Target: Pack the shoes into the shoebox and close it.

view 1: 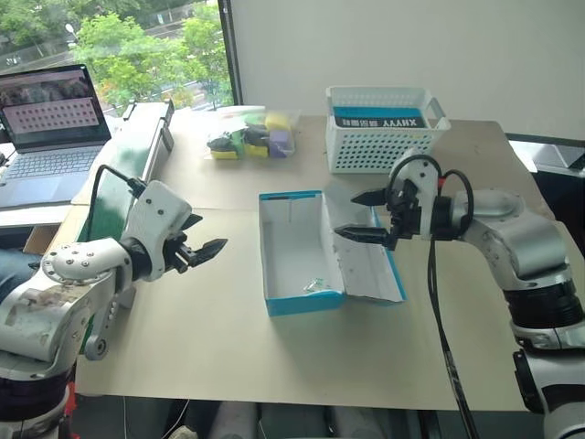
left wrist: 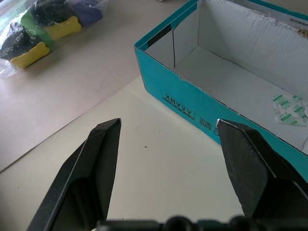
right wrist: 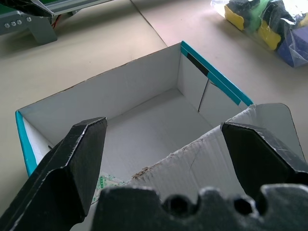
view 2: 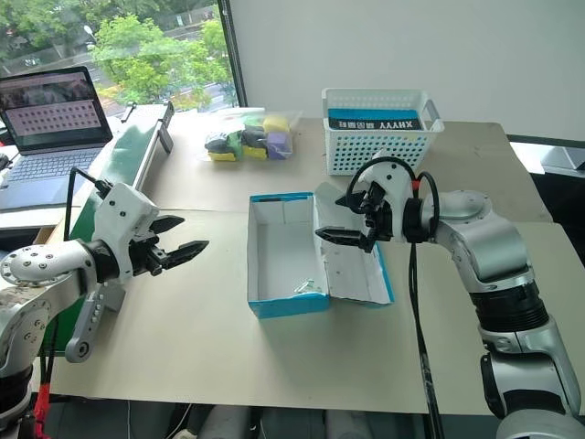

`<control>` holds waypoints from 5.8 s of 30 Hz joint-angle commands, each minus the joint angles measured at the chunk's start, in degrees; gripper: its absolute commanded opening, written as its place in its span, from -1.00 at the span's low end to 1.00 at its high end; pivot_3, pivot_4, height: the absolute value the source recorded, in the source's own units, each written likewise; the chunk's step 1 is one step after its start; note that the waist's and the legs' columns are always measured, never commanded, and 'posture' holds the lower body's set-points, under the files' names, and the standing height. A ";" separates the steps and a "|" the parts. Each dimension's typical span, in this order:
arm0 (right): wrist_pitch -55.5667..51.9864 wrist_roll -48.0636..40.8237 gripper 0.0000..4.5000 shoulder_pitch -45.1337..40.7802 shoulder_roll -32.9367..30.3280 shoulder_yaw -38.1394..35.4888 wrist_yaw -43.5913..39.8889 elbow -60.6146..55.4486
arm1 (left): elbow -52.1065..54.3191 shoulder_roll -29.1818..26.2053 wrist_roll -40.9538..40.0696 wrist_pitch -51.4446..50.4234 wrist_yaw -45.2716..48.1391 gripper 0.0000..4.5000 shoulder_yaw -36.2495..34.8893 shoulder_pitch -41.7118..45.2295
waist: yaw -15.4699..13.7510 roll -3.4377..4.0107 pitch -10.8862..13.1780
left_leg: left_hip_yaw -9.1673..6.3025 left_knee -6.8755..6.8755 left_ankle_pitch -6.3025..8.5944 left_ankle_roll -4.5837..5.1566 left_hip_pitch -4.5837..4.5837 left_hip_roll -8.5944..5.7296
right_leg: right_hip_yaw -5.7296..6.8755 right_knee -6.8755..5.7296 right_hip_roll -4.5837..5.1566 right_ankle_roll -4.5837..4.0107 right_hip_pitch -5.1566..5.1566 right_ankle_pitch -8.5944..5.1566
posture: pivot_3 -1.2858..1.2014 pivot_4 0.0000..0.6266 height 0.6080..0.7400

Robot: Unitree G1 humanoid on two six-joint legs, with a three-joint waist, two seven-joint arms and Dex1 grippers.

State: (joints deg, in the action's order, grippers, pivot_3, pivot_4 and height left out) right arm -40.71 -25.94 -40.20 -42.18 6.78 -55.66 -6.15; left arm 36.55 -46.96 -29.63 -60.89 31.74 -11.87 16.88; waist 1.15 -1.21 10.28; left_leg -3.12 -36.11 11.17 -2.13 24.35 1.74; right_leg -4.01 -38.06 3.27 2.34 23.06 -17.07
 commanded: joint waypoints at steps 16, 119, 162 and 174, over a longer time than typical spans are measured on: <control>2.62 1.17 0.99 -5.24 8.39 -1.22 4.32 4.77 | -10.05 11.90 10.50 9.49 -16.88 0.50 -2.14 2.47 | 0.20 -0.07 -0.02 | 0.01 -0.15 0.00 0.00 -0.04 0.00 | -0.02 -0.17 -0.01 -0.04 -0.02 0.03 | 0.03 -0.52 1.00; -22.80 -21.86 1.00 -18.09 19.06 -29.25 25.19 2.81 | -19.47 37.78 -9.66 15.70 -26.42 -0.98 1.64 28.63 | 1.18 -0.61 -0.21 | -0.02 -0.68 0.01 -0.02 0.11 -0.06 | 0.02 -1.00 0.05 -0.02 0.12 0.05 | 0.03 -0.52 1.00; -22.35 -29.64 1.00 -16.31 16.48 -27.94 33.71 2.49 | -18.99 42.00 -8.80 16.37 -27.47 -0.98 6.22 32.94 | 1.23 -0.60 -0.21 | 0.01 -0.70 0.01 0.00 0.07 -0.07 | -0.01 -0.83 0.04 -0.01 0.10 0.04 | 0.03 -0.52 1.00; -19.71 -27.32 0.55 -16.36 18.83 -25.58 34.86 5.31 | -18.75 44.13 -7.82 16.81 -27.50 -1.00 7.40 32.17 | 1.24 -0.60 -0.21 | 0.01 -0.70 0.01 0.00 0.07 -0.07 | -0.01 -0.83 0.03 -0.01 0.10 0.04 | 0.03 -0.52 1.00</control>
State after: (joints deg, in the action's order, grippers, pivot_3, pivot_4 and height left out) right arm -62.44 -53.01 -55.53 -23.06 -18.46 -20.70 0.31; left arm 15.33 -2.92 -37.75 -46.18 3.88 -4.24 47.81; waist 2.38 -1.80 10.08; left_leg -3.11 -36.81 11.18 -2.13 24.42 1.67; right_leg -4.02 -38.89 3.31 2.34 23.15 -17.03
